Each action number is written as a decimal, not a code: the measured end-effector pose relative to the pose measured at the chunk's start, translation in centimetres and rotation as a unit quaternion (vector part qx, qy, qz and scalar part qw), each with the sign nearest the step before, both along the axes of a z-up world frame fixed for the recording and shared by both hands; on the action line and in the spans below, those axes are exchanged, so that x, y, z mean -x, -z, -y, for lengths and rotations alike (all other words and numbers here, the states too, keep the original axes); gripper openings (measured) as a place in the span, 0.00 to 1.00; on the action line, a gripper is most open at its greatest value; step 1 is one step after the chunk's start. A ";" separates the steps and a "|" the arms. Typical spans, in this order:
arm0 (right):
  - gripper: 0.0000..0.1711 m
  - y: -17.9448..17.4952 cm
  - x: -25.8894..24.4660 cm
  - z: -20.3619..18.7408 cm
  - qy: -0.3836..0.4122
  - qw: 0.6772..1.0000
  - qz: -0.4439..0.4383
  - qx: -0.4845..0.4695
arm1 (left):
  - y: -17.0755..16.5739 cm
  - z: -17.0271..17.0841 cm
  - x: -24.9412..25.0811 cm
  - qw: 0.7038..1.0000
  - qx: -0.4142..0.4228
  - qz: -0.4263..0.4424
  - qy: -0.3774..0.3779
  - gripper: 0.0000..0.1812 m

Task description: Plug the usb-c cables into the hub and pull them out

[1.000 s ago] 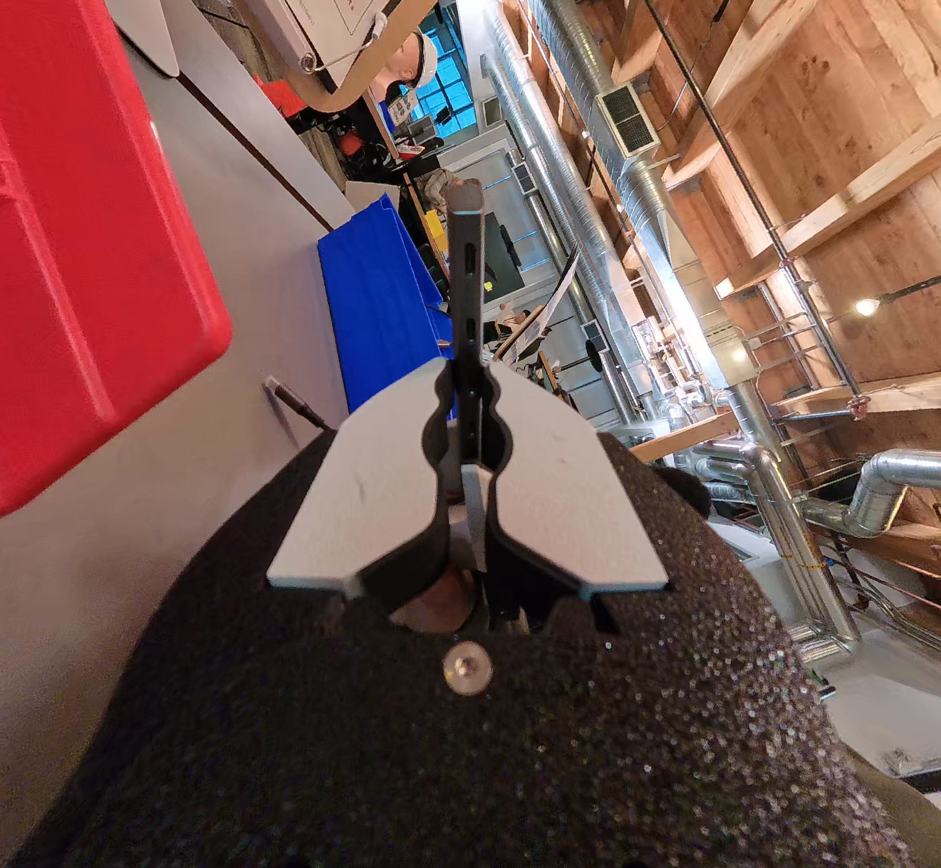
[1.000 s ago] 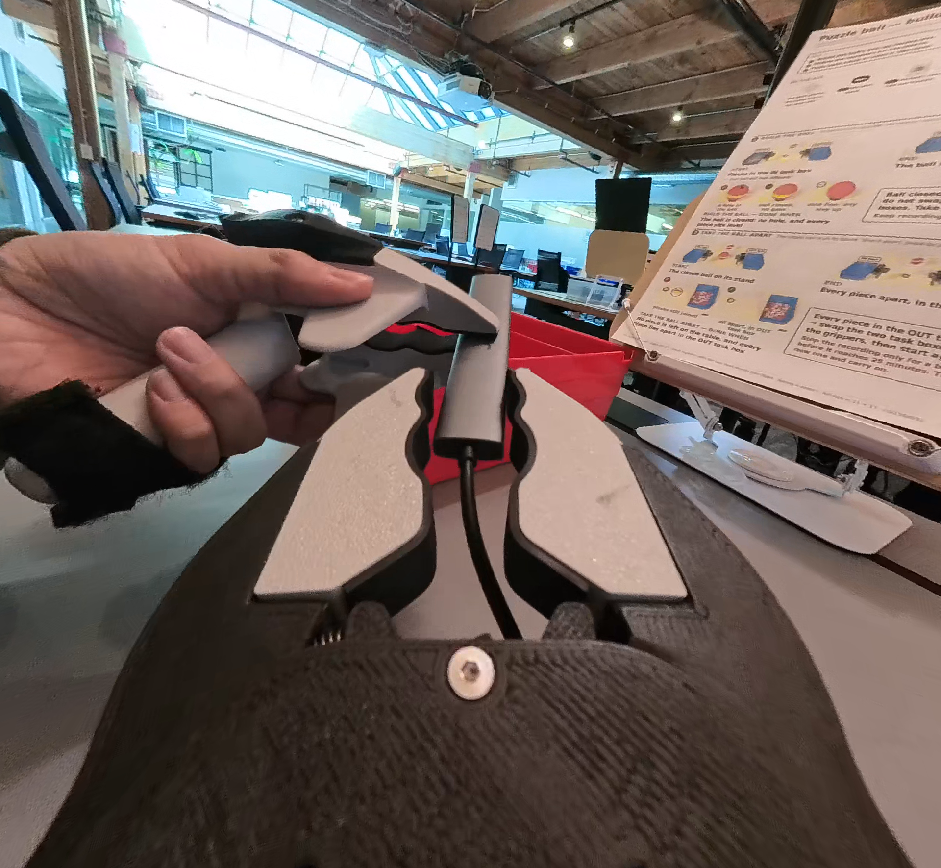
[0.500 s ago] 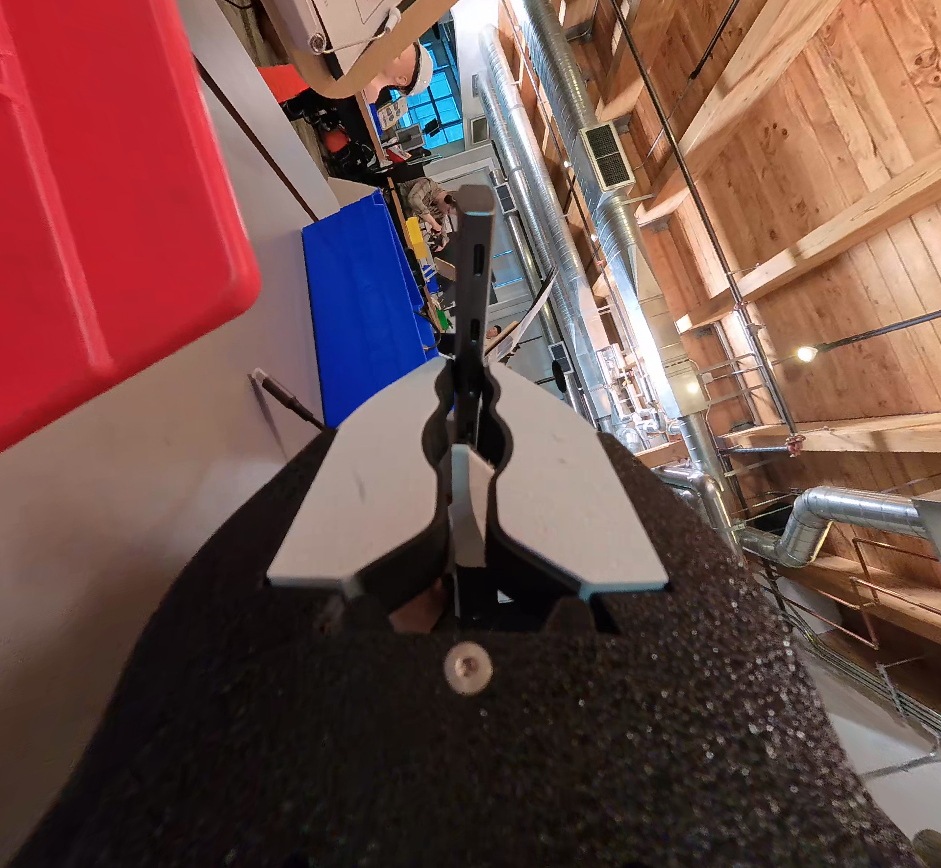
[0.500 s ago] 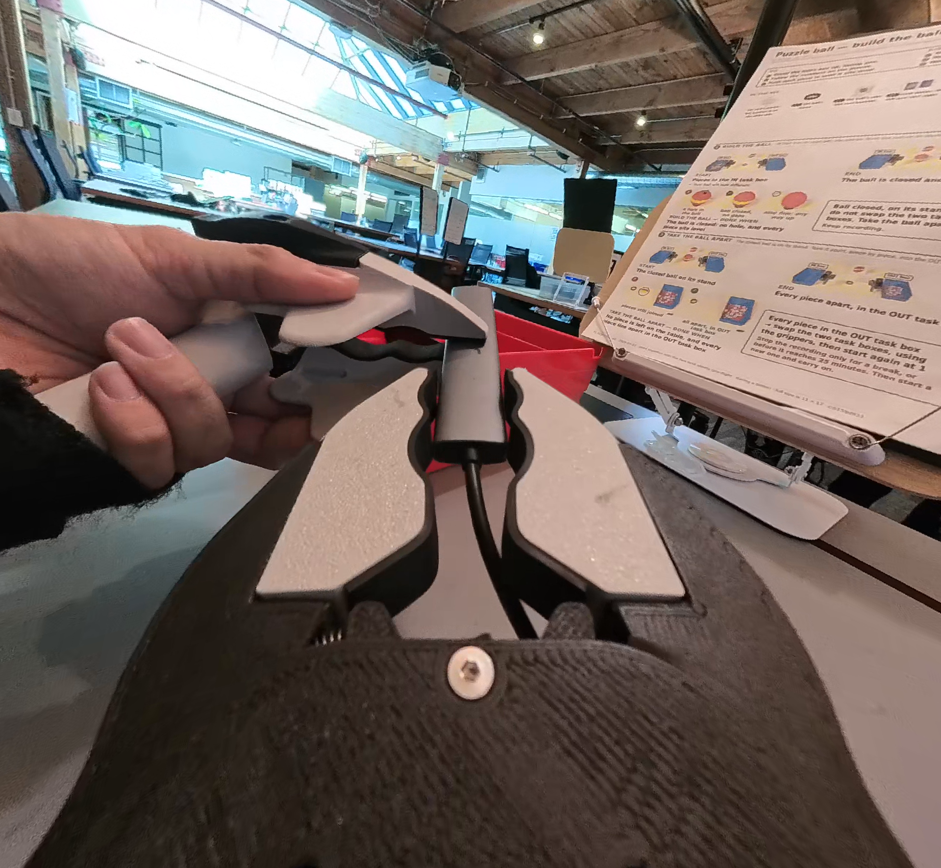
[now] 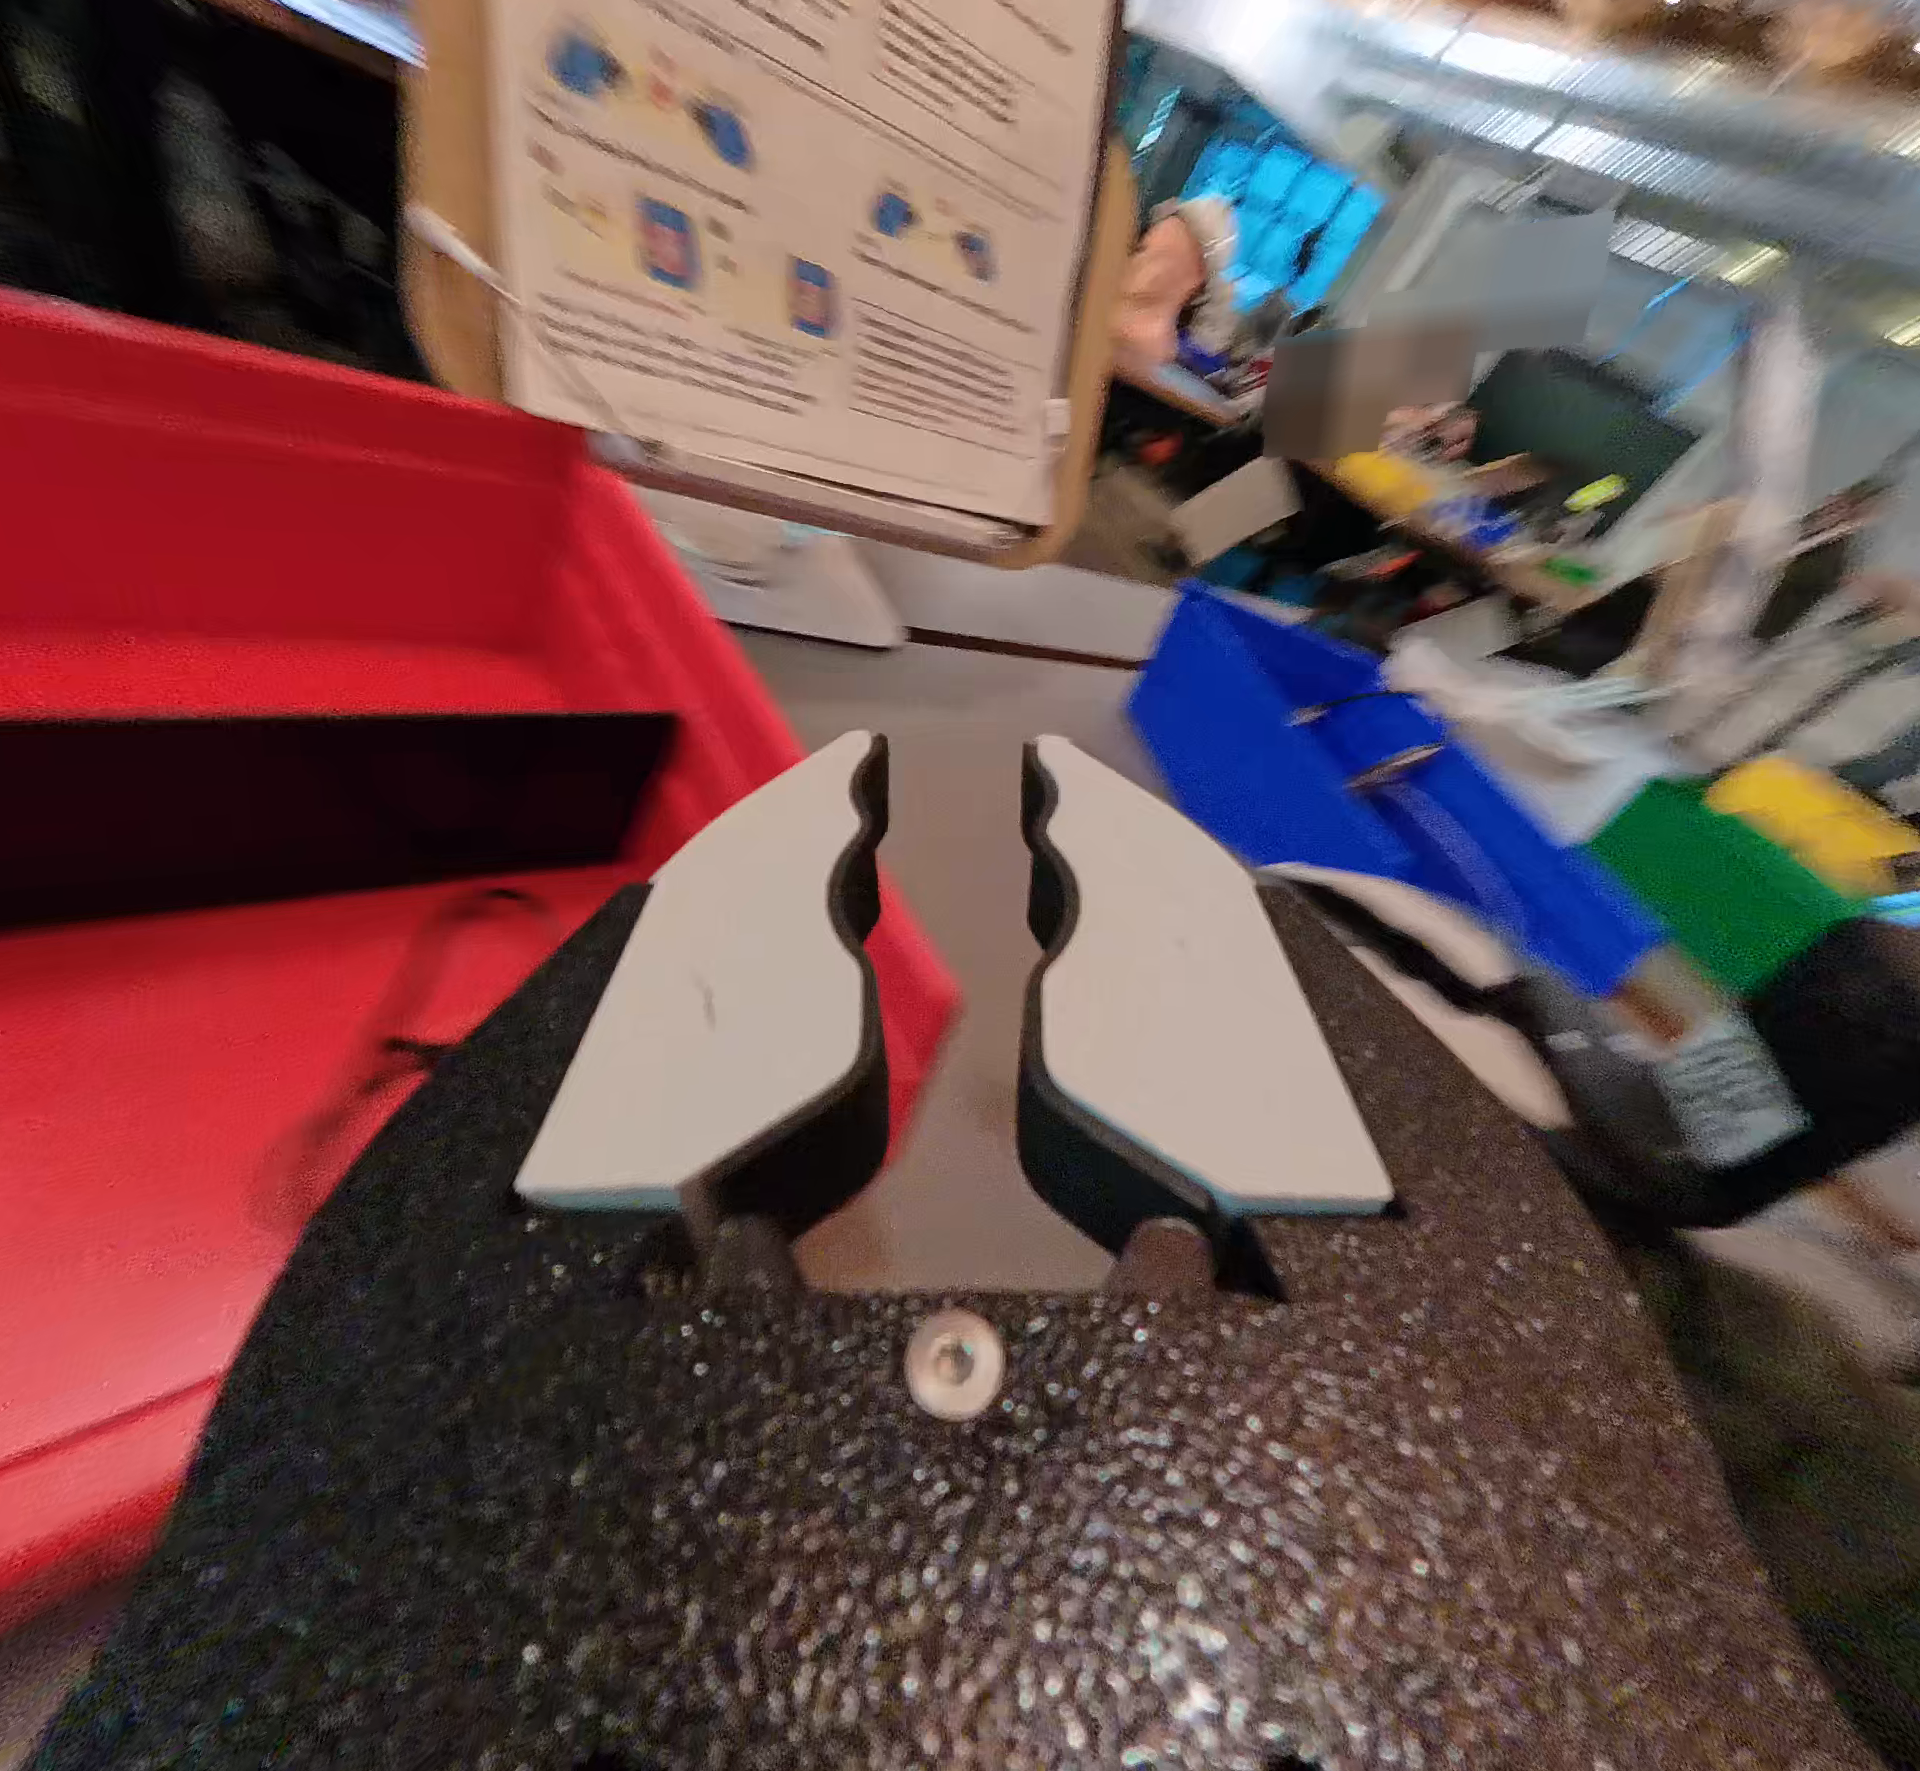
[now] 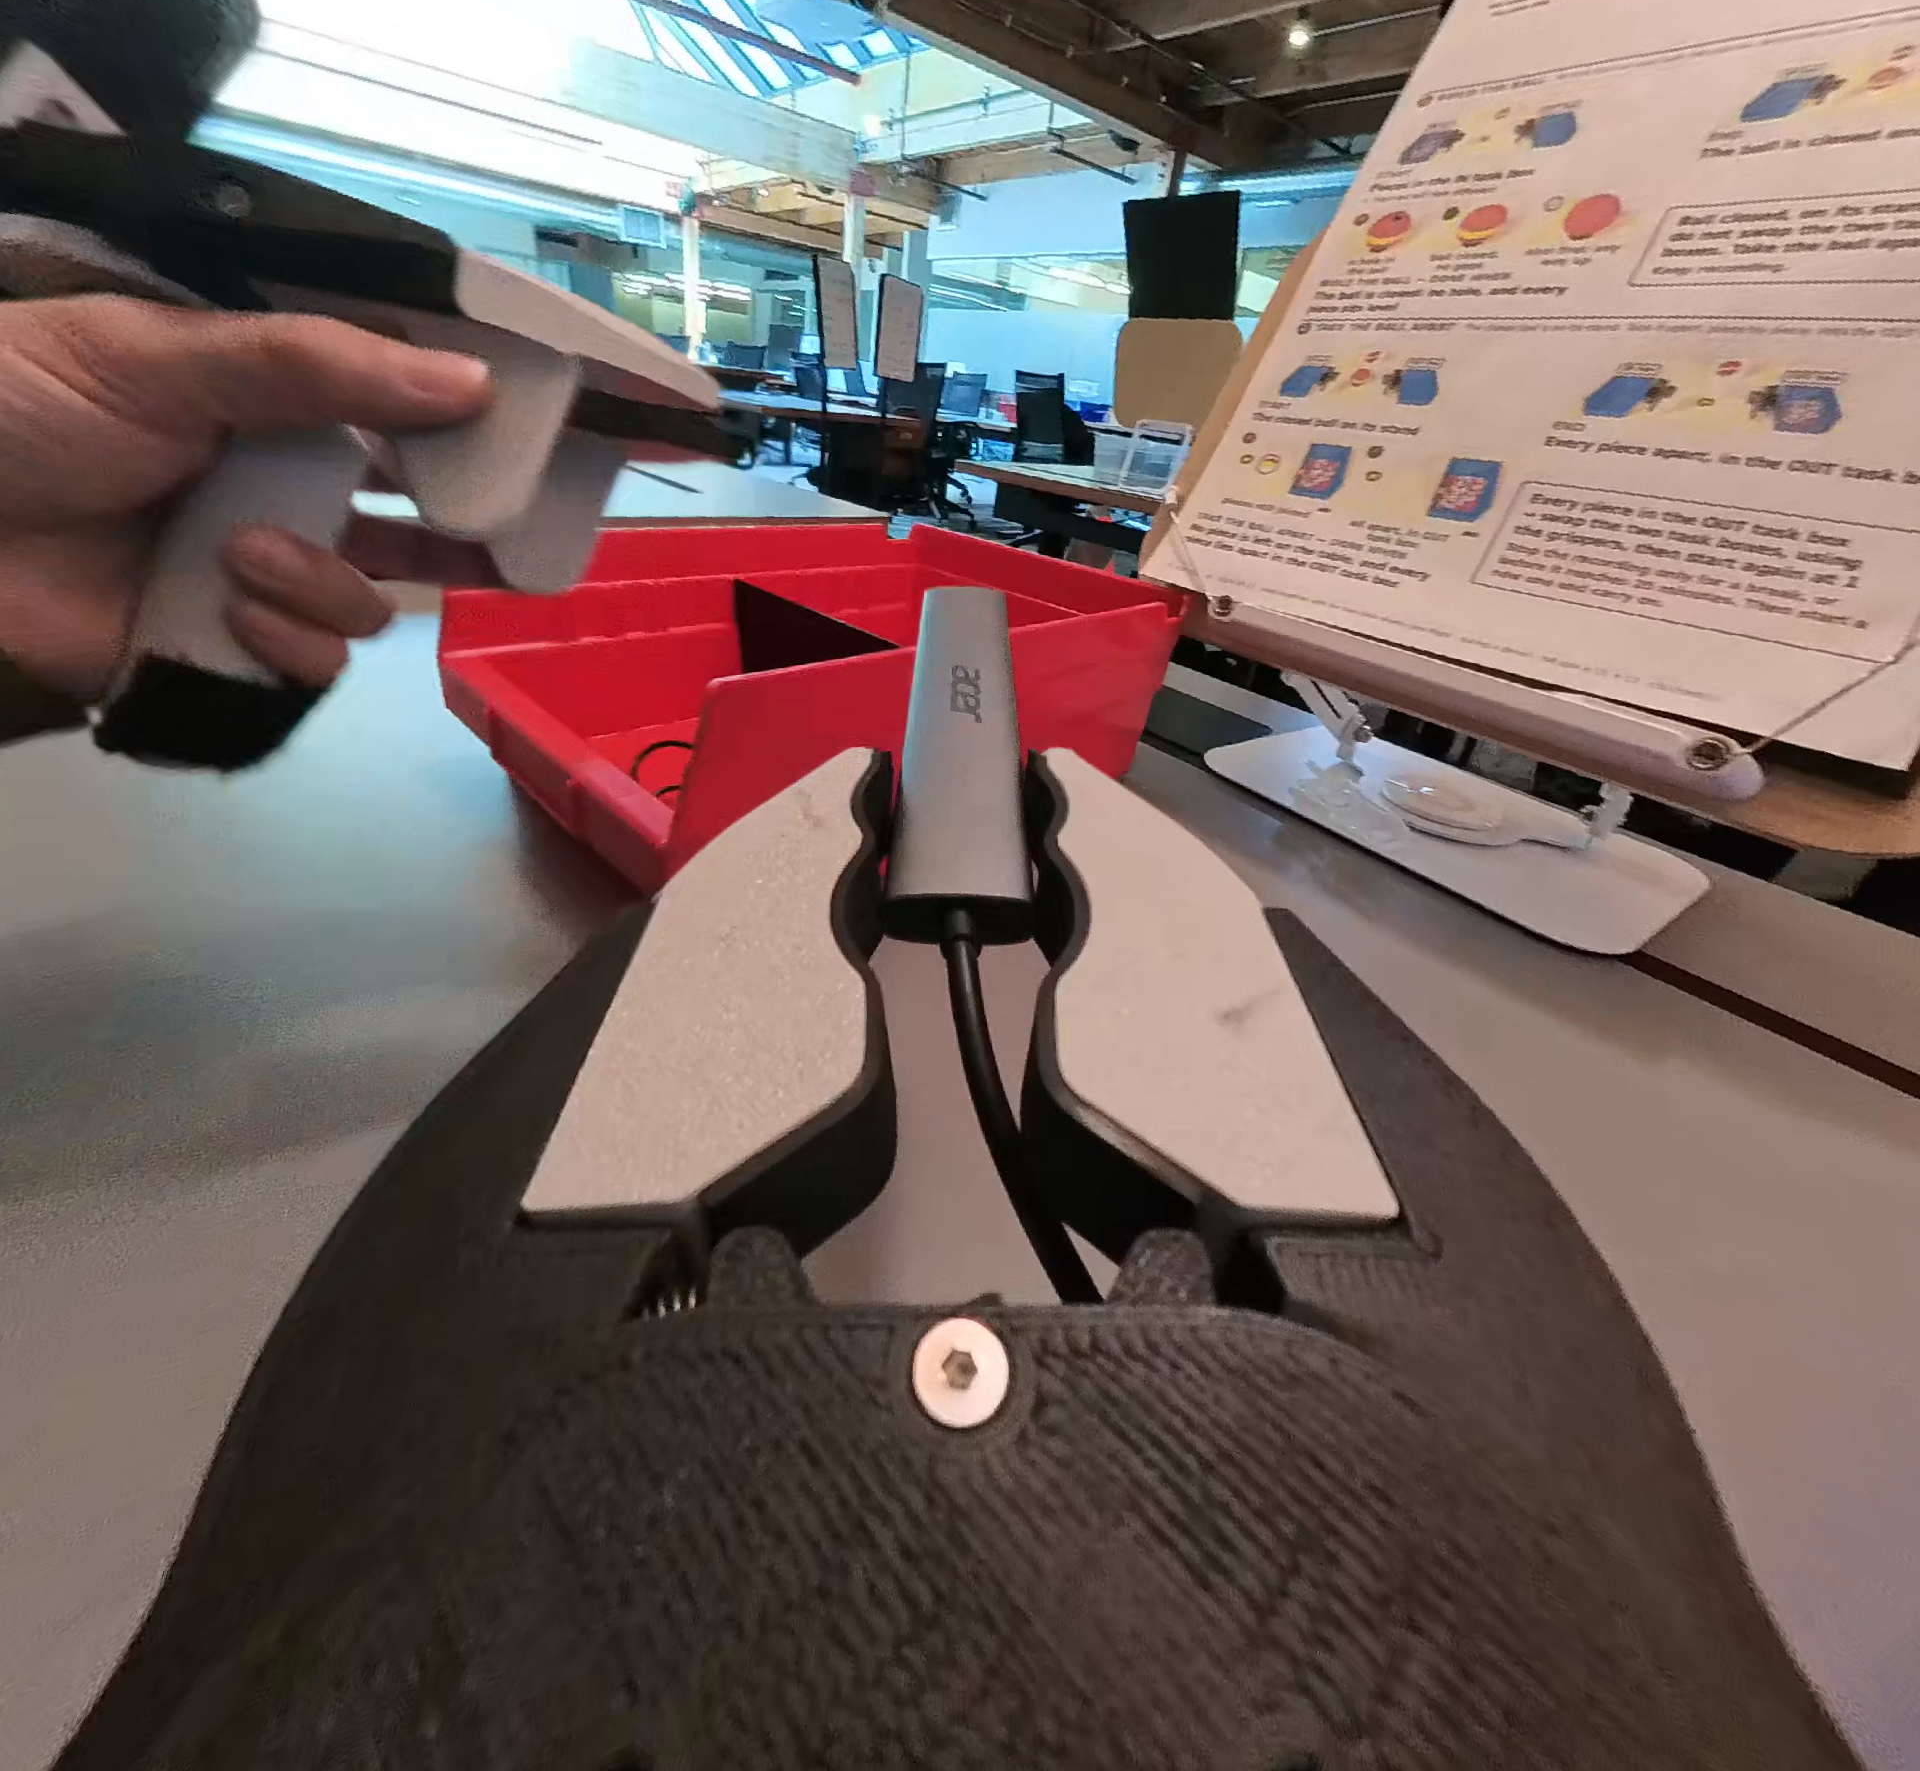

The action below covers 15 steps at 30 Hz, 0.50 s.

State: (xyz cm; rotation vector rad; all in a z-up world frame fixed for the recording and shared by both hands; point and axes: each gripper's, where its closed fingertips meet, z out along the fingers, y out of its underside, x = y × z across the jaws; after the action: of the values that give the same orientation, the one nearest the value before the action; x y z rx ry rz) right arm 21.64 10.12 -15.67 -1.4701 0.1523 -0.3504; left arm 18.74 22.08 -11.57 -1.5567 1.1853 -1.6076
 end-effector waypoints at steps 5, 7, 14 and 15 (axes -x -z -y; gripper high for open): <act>0.15 0.3 -0.8 0.3 0.010 1.000 -0.014 -0.004 | 2.9 -6.1 2.3 0.974 -0.181 -0.126 -0.044 0.13; 0.15 0.6 -0.7 0.1 0.007 1.000 -0.019 -0.001 | 5.5 -5.5 2.4 0.962 -0.200 -0.184 0.005 0.13; 0.14 0.7 -0.7 -0.1 0.009 1.000 -0.013 0.001 | 10.6 -4.0 0.1 0.887 -0.297 -0.343 0.092 0.16; 0.14 0.7 -0.7 0.0 0.009 1.000 -0.015 -0.001 | 11.2 -4.1 -0.3 0.870 -0.302 -0.376 0.104 0.17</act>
State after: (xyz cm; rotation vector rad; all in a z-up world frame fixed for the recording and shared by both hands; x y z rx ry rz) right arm 22.36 10.17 -16.38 -1.4741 0.1904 -0.3422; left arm 19.06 26.17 -22.73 -1.6742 2.0750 -0.5641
